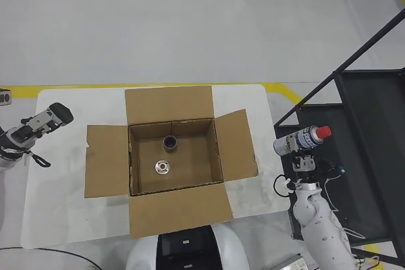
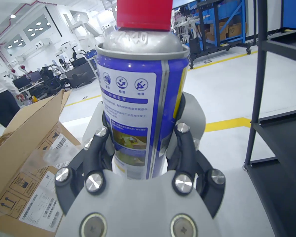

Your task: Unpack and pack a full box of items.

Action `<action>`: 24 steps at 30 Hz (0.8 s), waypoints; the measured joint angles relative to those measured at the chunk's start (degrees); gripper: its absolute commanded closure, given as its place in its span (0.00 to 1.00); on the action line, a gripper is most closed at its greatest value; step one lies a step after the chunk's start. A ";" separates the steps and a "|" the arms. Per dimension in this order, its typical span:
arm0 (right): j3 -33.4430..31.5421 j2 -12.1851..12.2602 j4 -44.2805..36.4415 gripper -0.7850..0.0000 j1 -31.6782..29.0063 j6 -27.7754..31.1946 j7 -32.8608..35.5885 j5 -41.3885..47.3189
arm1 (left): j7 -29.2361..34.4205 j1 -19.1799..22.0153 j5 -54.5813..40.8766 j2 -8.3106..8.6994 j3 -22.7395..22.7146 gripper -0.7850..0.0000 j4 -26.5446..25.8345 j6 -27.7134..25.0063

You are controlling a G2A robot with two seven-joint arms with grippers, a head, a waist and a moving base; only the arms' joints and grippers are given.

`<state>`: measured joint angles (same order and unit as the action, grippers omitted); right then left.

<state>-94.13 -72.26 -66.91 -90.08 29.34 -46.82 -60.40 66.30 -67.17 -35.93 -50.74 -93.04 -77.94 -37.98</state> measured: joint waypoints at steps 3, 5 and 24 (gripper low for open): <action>1.35 -0.12 3.06 1.00 0.68 -2.11 -5.32 -6.14 | 0.00 0.00 0.00 0.00 0.00 0.00 0.00 0.00; 2.52 -0.22 6.08 1.00 1.65 -4.00 -9.28 -9.82 | 0.00 0.00 0.00 0.00 0.00 0.00 0.00 0.00; 10.51 -1.79 38.53 1.00 17.39 -13.42 -27.51 -21.38 | 0.00 0.00 0.00 0.00 0.00 0.00 0.00 0.00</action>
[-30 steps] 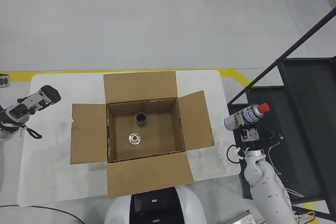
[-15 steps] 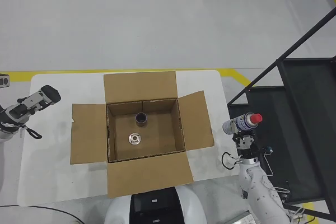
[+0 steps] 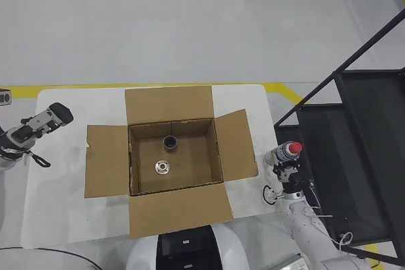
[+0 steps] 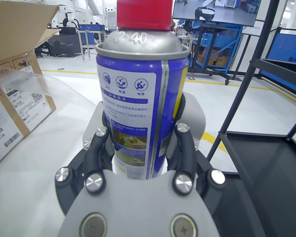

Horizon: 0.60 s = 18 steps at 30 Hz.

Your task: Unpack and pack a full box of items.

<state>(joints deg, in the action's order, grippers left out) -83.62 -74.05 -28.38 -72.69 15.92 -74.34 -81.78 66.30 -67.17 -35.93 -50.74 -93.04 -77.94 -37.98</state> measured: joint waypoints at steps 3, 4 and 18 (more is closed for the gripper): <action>0.81 -0.40 3.30 1.00 1.74 -0.72 -0.53 0.14 | 0.00 0.00 0.00 0.00 0.00 0.00 0.00 0.00; 1.09 -0.53 4.46 1.00 2.31 -1.01 -0.74 0.14 | 0.00 0.00 0.00 0.00 0.00 0.00 0.00 0.00; 2.84 -1.36 10.99 1.00 5.79 0.96 0.63 1.89 | 0.00 0.00 0.00 0.00 0.00 0.00 0.00 0.00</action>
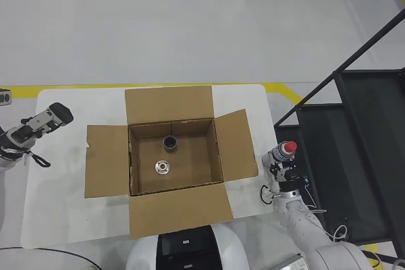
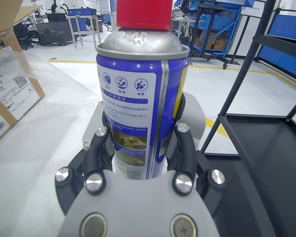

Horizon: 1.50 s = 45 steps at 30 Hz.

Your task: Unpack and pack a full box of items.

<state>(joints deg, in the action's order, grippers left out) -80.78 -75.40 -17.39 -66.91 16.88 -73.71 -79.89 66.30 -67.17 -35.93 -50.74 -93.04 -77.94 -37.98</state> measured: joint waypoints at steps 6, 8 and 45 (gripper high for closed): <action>0.49 0.02 0.74 0.23 0.47 1.20 1.06 0.34 | 0.00 0.00 0.00 0.00 0.00 0.00 0.00 0.00; 0.63 0.10 0.84 0.00 0.46 1.43 1.07 0.38 | 0.00 0.00 0.00 0.00 0.00 0.00 0.00 0.00; -8.98 7.90 -47.52 0.00 -25.78 -2.19 3.50 -3.63 | 0.00 0.00 0.00 0.00 0.00 0.00 0.00 0.00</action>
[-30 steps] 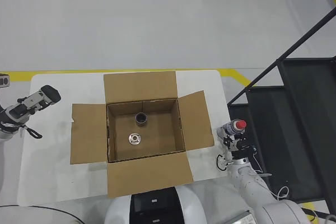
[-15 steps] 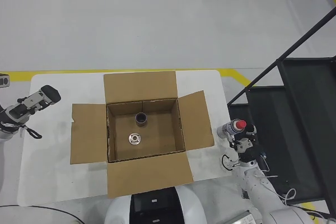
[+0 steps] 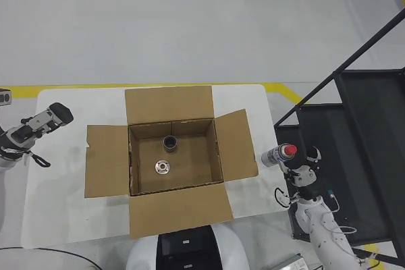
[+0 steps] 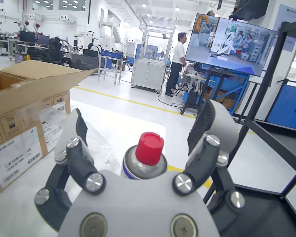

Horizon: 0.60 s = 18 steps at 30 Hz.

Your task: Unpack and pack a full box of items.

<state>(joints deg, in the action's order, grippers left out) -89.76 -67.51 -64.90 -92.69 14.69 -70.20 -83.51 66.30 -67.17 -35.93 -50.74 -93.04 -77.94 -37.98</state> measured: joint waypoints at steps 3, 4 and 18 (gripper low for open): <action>-2.11 0.34 -9.26 0.00 -5.48 0.11 7.05 1.03 | 0.00 0.00 0.00 0.00 0.00 0.00 0.00 0.00; -2.93 0.43 -12.44 0.00 -7.35 0.20 9.34 1.60 | 0.00 0.00 0.00 0.00 0.00 0.00 0.00 0.00; -5.55 0.56 -21.72 0.00 -12.66 0.19 15.92 4.33 | 0.00 0.00 0.00 0.00 0.00 0.00 0.00 0.00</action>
<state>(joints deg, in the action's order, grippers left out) -95.31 -66.95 -86.62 -105.35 14.88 -54.28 -79.19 66.30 -67.17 -35.93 -50.74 -93.04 -77.94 -37.98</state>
